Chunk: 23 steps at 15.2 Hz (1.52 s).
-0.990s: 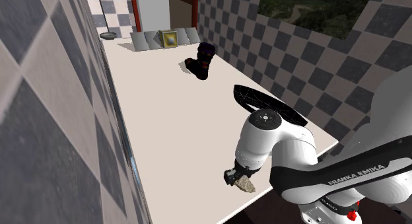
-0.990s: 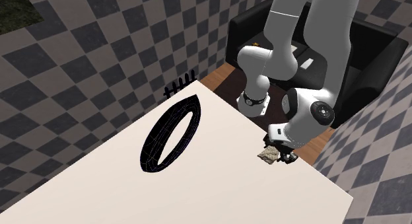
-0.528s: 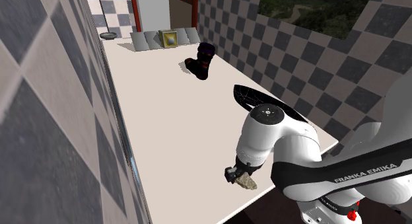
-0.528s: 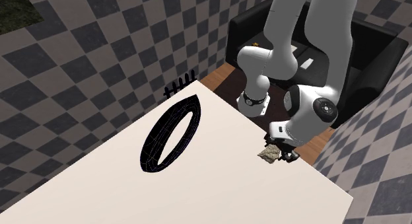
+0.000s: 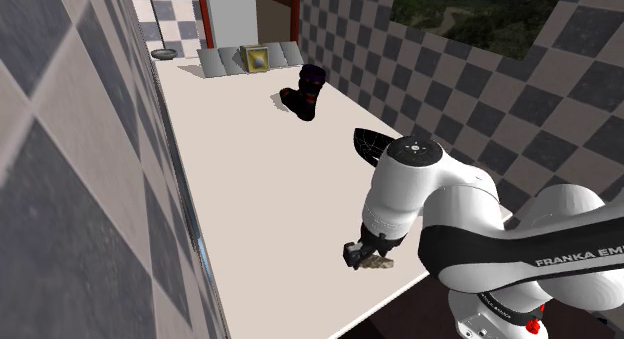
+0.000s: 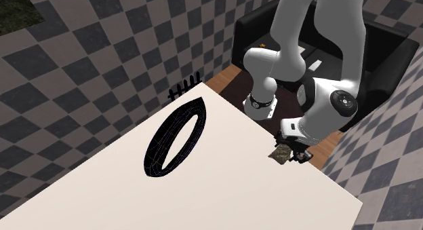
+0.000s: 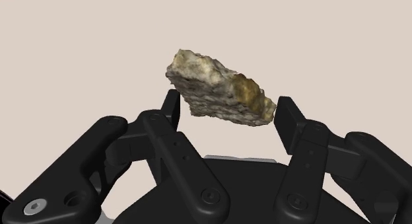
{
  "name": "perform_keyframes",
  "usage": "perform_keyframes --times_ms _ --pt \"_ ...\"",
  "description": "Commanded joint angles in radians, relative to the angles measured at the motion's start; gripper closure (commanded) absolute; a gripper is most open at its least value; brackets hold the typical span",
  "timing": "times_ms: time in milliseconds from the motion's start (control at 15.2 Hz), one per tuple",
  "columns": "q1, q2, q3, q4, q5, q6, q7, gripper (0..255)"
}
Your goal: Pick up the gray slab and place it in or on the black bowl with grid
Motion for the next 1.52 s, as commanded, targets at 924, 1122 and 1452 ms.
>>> perform_keyframes --times_ms 924,1122,1452 --pt "0.018 -0.181 -0.1 0.12 -0.04 -0.3 -0.025 255" --pt "0.016 -0.201 -0.115 0.149 -0.05 -0.348 -0.028 255" --pt "-0.009 -0.232 -0.175 0.15 -0.088 -0.383 -0.084 255"
